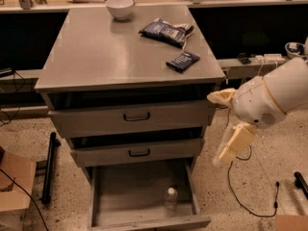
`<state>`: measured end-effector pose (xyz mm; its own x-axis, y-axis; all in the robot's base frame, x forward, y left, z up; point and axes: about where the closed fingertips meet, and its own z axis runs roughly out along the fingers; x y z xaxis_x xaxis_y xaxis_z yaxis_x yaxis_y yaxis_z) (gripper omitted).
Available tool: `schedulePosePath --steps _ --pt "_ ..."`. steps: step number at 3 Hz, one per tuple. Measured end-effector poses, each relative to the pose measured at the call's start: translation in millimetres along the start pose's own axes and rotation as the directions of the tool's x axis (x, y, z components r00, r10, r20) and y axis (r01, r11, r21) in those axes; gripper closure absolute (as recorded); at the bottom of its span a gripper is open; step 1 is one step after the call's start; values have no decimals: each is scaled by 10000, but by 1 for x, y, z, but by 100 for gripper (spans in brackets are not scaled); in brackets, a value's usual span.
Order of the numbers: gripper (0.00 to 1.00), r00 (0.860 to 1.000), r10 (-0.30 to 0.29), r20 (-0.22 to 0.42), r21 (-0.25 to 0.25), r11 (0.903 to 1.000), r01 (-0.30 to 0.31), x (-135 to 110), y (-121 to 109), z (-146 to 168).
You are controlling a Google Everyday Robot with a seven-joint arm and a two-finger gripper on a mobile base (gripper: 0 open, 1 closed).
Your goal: Pick water bottle from bottom drawer and place on counter
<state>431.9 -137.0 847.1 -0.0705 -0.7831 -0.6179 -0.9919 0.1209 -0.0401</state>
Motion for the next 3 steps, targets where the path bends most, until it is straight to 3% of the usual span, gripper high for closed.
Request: schedulePosePath --steps 1,2,3 --pt "0 9942 426 983 -749 9966 -353 25 -6 43" --pt "0 9882 800 1310 -1087 9919 -659 39 -10 61" --pt "0 9856 1241 1151 -1633 9810 -1045 66 -16 83"
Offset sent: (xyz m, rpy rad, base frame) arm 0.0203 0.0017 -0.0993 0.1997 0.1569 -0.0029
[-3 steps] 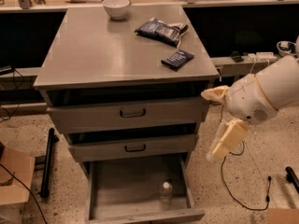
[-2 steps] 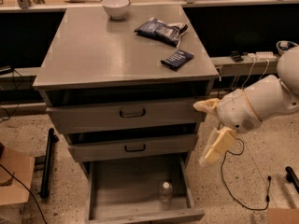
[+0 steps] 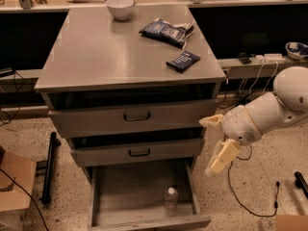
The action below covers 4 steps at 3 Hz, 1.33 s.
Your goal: Pick water bottle from bottom drawer and place on counter
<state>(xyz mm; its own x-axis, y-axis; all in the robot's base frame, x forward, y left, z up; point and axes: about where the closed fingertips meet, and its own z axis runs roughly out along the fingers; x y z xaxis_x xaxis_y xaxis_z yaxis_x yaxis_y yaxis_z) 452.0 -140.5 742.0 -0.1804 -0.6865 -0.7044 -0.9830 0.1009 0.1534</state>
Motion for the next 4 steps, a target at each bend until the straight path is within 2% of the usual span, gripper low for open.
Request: schedulePosePath --steps 1,2,3,4 --pt "0 9995 309 -78 -252 9992 -311 17 -7 8" --pt "0 9966 388 -725 -354 9985 -415 30 -15 12" --pt "0 9960 376 -808 -362 9985 -406 32 -16 13" --pt "0 9951 628 -765 -666 9955 -679 40 -14 34"
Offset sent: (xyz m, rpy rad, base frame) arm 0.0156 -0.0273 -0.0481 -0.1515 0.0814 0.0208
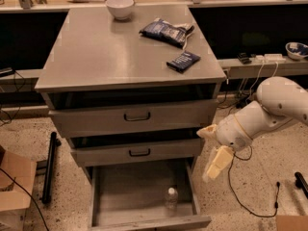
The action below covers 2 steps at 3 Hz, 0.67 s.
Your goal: Pick water bottle from bottom drawer and place on counter
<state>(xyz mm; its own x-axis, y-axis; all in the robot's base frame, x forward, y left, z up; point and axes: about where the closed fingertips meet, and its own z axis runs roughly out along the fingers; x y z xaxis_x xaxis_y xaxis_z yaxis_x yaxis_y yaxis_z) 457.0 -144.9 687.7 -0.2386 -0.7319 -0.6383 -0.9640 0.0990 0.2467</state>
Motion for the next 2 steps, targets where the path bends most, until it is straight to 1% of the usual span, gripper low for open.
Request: schedulePosePath --steps 1,2 --pt "0 9992 118 374 -167 9998 -112 12 0 35" --pt "0 9918 392 1218 -193 9991 -371 21 -9 65"
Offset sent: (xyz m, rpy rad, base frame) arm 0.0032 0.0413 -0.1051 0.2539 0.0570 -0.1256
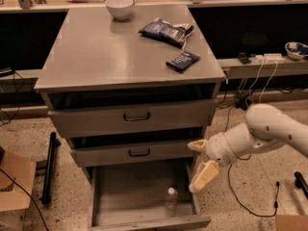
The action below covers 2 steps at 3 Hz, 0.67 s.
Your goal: Pick water bottle from bottom drawer and place on counter
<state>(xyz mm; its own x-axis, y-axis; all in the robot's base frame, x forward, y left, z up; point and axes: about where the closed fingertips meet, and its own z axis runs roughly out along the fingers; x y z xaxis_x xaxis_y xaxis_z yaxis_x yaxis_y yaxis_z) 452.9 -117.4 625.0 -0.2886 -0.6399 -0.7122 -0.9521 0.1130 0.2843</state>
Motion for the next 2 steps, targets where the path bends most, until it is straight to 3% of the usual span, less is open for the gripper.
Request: schedulePosePath --steps 1,2 --pt "0 9961 146 872 -43 9999 -142 6 -15 24" --pt "0 9911 280 1300 -194 9995 -257 15 -29 46"
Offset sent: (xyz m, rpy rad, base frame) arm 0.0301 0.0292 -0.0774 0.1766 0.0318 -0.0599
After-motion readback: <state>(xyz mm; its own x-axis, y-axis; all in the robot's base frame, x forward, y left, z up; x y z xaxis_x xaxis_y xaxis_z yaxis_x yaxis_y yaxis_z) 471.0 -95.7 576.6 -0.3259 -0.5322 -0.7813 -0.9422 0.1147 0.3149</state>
